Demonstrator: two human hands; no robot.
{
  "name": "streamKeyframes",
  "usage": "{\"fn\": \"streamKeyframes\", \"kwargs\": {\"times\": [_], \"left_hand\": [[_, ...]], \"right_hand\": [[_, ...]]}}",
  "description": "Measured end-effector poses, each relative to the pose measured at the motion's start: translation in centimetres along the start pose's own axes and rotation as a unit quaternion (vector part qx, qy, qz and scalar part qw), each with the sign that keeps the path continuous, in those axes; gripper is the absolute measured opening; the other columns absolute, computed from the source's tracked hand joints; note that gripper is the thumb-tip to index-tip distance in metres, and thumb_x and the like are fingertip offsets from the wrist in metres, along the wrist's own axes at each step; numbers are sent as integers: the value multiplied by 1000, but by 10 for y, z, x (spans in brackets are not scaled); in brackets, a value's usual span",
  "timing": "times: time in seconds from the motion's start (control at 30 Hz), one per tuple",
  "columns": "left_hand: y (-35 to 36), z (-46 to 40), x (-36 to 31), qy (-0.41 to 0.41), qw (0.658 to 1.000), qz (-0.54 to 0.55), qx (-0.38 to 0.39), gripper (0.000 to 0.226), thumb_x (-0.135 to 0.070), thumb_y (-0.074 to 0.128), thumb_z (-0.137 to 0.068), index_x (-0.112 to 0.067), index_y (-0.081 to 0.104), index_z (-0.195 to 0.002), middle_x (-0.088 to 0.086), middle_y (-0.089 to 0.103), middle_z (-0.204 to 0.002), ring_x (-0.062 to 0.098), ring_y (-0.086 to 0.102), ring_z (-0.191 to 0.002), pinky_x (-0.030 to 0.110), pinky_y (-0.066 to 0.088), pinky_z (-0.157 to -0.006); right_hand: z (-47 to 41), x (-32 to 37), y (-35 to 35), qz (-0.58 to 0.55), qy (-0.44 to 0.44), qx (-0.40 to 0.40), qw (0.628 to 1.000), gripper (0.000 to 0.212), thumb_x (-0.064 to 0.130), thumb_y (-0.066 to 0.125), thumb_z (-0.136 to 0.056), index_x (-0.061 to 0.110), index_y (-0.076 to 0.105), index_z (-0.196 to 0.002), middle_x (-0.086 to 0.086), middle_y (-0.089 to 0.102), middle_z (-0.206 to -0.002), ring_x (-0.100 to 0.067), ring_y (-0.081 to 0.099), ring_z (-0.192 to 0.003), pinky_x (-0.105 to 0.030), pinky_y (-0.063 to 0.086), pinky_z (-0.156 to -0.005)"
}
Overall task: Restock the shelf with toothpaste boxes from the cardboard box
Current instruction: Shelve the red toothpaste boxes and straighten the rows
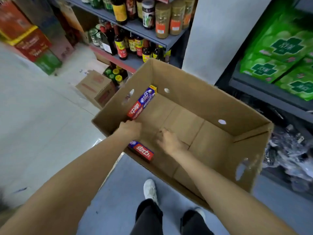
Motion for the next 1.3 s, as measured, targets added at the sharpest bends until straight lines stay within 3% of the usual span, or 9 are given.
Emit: {"fn": "streamKeyframes", "kwargs": {"times": [0.2,0.4,0.53,0.67,0.77,0.97,1.07,1.17,1.3], "left_hand": [[32,-26,14,84,988,-87,93,83,-19,78,-72,-16,31,-141,10,35,-144,33,35,-131,47,37,-103],[30,-38,9,109,986,-52,110,64,-16,70,-81,-10,39,-136,13,47,-137,30,45,-126,43,40,-102],[-2,-51,-10,147,989,-1,23,50,-25,66,-86,-7,46,-128,13,51,-130,29,50,-121,39,44,-96],[-55,-67,-23,145,971,95,-164,51,-16,62,-86,-7,42,-132,14,37,-139,32,39,-128,40,37,-104],[-72,-83,-8,37,969,110,-218,54,-11,51,-93,-2,28,-141,22,32,-139,34,38,-127,39,36,-103],[-67,-116,-19,-28,987,25,-158,53,-9,35,-99,9,15,-144,29,17,-147,35,42,-127,39,41,-98],[-69,-117,-18,-28,987,13,-156,45,-8,42,-97,5,34,-139,23,35,-138,27,45,-122,35,46,-91],[-65,-114,-10,-25,991,43,-125,41,-22,50,-95,-5,49,-132,16,49,-134,29,45,-124,36,44,-94],[-59,-90,-19,6,971,212,-113,49,-35,53,-93,3,49,-124,20,53,-128,36,49,-119,38,43,-92]], "right_hand": [[-23,19,68,-40,25,96,994,79,24,76,-75,8,35,-141,-15,44,-141,-29,42,-129,-31,33,-105],[-37,23,60,30,19,84,996,59,25,71,-76,15,49,-129,-14,57,-127,-31,56,-114,-36,47,-95],[-38,-3,26,28,66,43,996,61,29,70,-77,20,47,-132,-13,60,-124,-29,58,-111,-35,50,-91],[-30,-43,-11,-78,158,-31,984,49,28,68,-77,16,52,-122,-13,63,-117,-29,60,-105,-29,49,-78],[-25,-67,-29,-187,202,-94,957,42,26,69,-80,9,54,-115,-11,64,-114,-26,61,-103,-27,44,-76],[-15,-79,-45,-374,197,-147,894,17,20,68,-83,19,51,-86,-6,66,-107,-20,64,-93,-37,51,-89],[-3,-76,-52,-429,188,-150,870,17,14,62,-88,20,49,-78,-10,65,-105,-21,63,-90,-36,53,-80],[4,-72,-56,-540,172,-131,813,15,7,53,-90,16,47,-79,-7,63,-93,-15,61,-75,-28,49,-61],[12,-70,-71,-646,113,-92,749,27,9,60,-72,11,43,-93,-12,66,-96,-27,64,-86,-34,50,-72]]}}
Point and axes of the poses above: each hand's wrist, its own z-axis away from the middle knuckle, its own y-axis out of the palm, x = y × z, the point moved 9 cm from there along -z, towards the middle knuckle
